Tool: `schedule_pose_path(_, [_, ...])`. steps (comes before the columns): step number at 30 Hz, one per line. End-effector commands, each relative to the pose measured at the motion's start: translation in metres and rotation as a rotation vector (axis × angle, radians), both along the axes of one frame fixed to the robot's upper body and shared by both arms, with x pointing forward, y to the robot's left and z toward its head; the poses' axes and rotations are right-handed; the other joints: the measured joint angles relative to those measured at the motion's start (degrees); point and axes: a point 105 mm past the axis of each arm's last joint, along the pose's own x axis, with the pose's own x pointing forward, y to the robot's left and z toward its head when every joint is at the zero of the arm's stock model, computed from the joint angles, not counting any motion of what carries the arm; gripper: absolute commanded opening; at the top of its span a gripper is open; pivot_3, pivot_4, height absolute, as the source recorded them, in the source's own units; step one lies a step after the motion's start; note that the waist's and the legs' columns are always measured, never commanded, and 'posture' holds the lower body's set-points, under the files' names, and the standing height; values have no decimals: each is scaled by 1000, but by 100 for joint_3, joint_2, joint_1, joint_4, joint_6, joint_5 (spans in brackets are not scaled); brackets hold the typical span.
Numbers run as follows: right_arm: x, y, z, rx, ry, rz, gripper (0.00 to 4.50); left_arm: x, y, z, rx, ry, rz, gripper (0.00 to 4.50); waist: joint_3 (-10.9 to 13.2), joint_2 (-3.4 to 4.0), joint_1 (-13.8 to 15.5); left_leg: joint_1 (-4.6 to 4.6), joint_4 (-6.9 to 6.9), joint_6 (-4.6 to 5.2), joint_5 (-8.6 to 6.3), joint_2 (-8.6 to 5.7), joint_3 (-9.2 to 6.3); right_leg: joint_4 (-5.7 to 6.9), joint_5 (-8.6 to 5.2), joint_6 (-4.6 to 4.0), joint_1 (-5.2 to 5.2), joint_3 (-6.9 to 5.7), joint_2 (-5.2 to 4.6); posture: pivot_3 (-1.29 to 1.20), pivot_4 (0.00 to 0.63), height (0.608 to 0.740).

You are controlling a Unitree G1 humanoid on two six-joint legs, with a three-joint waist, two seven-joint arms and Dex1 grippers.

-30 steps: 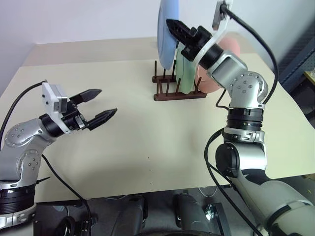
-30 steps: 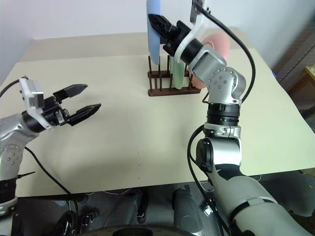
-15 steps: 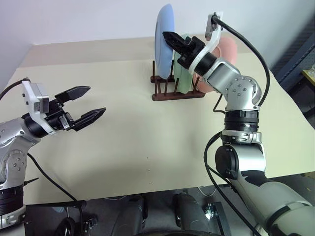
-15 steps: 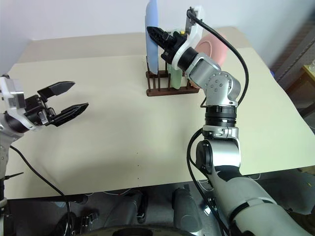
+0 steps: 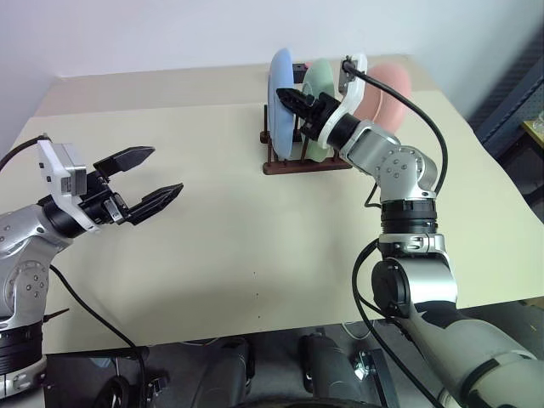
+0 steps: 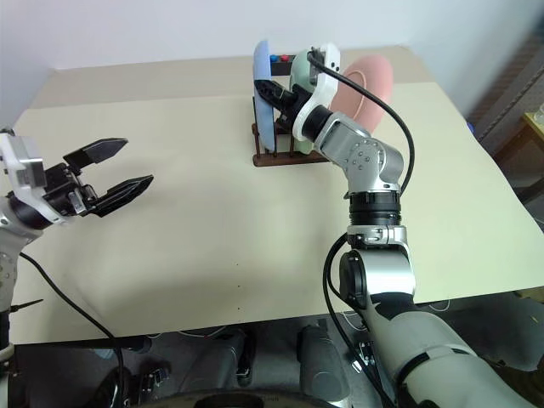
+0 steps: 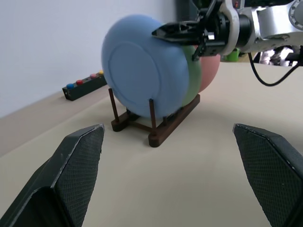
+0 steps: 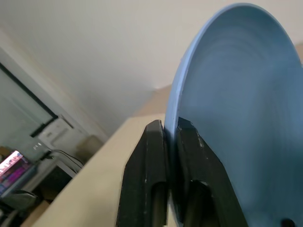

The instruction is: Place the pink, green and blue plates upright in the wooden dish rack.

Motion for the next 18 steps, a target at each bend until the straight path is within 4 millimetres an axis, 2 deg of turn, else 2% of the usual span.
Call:
schedule_pose_path(1, [-1, 0, 12, 6, -54, -7, 2049, -3, -3, 6, 12, -45, -4, 4500, 0, 0, -2, 0, 0, -5, 3, 0, 0, 0, 0, 0, 0, 0, 0, 0, 150, 740])
schedule_pose_path(5, [-4, 0, 15, 6, -73, 0, 4089, -3, -4, 6, 8, -44, -5, 4500, 0, 0, -2, 0, 0, -5, 3, 0, 0, 0, 0, 0, 0, 0, 0, 0, 150, 740])
schedule_pose_path(6, [-6, 1, 17, 3, -84, 1, 4478, -3, -4, 6, 7, -44, -6, 4500, 0, 0, -2, 0, 0, -5, 3, 0, 0, 0, 0, 0, 0, 0, 0, 0, 150, 740])
schedule_pose_path(18, [-36, 1, 51, -88, -292, 65, 4478, -2, -7, 6, -14, -31, -29, 4500, 0, 0, 1, 0, 1, -3, 2, 0, 0, 0, 0, 0, 0, -1, 0, 0, 150, 740])
